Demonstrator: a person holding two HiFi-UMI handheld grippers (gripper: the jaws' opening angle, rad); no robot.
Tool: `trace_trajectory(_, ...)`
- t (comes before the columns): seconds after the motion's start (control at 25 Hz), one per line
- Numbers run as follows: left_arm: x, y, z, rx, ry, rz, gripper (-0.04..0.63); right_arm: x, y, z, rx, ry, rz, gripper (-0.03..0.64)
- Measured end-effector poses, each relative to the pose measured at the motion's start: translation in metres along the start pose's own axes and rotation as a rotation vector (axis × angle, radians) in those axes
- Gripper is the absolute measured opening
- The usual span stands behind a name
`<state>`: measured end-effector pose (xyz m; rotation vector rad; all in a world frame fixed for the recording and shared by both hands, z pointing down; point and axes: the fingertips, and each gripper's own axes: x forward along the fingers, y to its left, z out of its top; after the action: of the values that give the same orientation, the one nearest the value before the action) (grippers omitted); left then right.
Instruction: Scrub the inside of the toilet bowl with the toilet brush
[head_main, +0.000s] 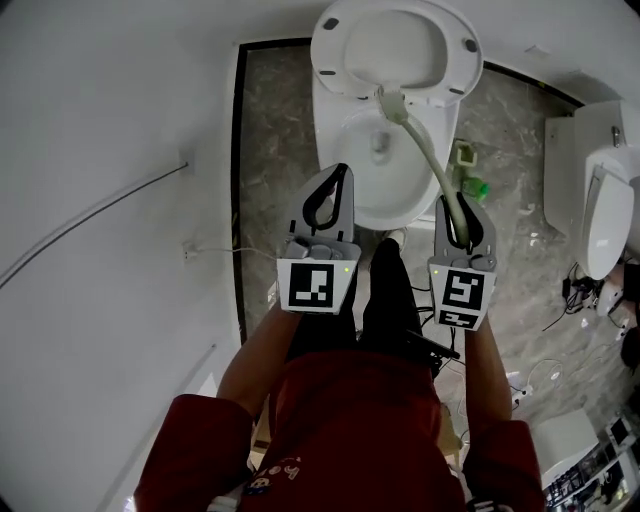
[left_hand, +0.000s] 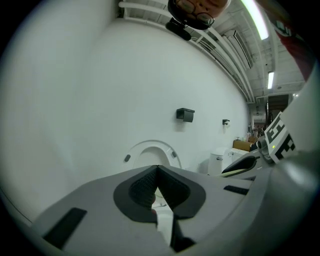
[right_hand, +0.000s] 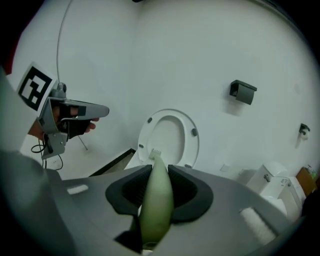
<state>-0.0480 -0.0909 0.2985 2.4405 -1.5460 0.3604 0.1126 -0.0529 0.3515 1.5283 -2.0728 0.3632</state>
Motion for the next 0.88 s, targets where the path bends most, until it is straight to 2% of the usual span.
trace_trajectory(0.28,0.028,-0.001,-0.1,-0.067,0.073,-0.012,0.006,0.044,0.007,-0.09,-0.096,0.11,0.048,0.11)
trace_trajectory(0.52,0.045,0.001,-0.179,-0.069,0.119,-0.011,0.006,0.074,0.026,-0.164,-0.165,0.177,0.088,0.11)
trace_trajectory(0.72,0.049,-0.007,-0.229,-0.128,0.164,-0.034,0.006,0.086,0.039,-0.217,-0.248,0.252,0.123,0.11)
trace_trajectory(0.88,0.054,-0.019,-0.251,-0.093,0.182,-0.082,0.006,0.086,0.043,-0.249,-0.252,0.306,0.14,0.11)
